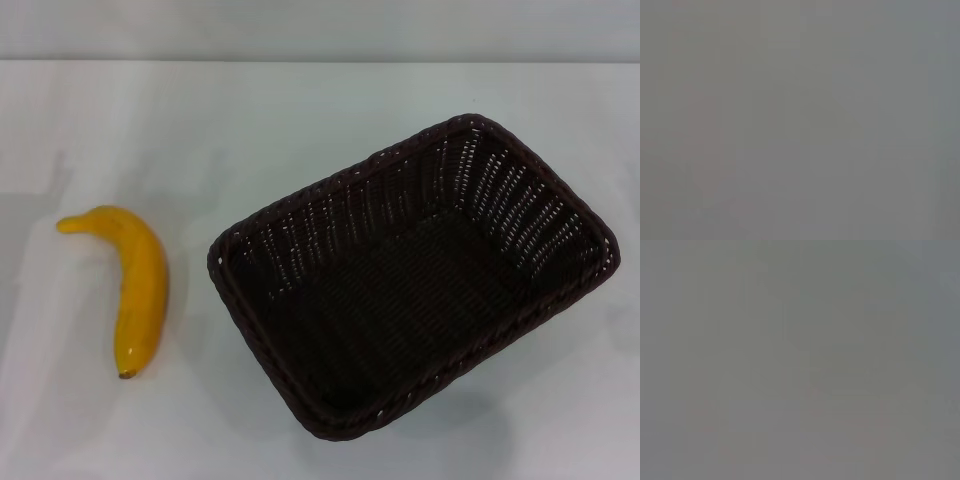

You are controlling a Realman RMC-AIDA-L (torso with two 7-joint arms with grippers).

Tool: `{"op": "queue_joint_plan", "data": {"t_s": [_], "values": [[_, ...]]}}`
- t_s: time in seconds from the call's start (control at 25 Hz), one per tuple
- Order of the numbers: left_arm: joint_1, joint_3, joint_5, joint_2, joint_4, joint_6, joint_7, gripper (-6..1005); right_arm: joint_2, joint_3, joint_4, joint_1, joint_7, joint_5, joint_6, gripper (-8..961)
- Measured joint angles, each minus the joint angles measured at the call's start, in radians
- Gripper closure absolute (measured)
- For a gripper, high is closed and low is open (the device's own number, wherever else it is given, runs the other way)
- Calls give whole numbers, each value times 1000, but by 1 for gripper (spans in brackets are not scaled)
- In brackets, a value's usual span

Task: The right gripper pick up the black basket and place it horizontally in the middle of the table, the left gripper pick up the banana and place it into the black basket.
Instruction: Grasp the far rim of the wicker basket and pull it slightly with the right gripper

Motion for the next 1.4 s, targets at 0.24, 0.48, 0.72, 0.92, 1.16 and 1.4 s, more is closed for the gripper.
{"op": "queue_joint_plan", "data": {"t_s": [0.24, 0.48, 0.72, 0.92, 1.16, 1.4], "values": [[-2, 0, 1, 1, -1, -1, 1, 135, -1, 0, -6, 0, 1, 0, 5, 93], [-2, 0, 1, 0, -2, -4, 1, 136, -2, -1, -12, 2, 1, 2, 12, 94], [-1, 0, 1, 0, -1, -12, 2, 134, -1, 6, -14, -1, 3, 7, 17, 94], [7, 2, 1, 1, -1, -12, 5, 135, -4, -32, -46, -11, 111, -7, 17, 95], [12, -4, -4, 5, 6, -6, 6, 136, -8, -223, -298, -61, 489, -79, -46, 96], [31, -7, -7, 8, 20, 2, 7, 135, -34, -312, -593, -71, 956, -343, -78, 96]]}}
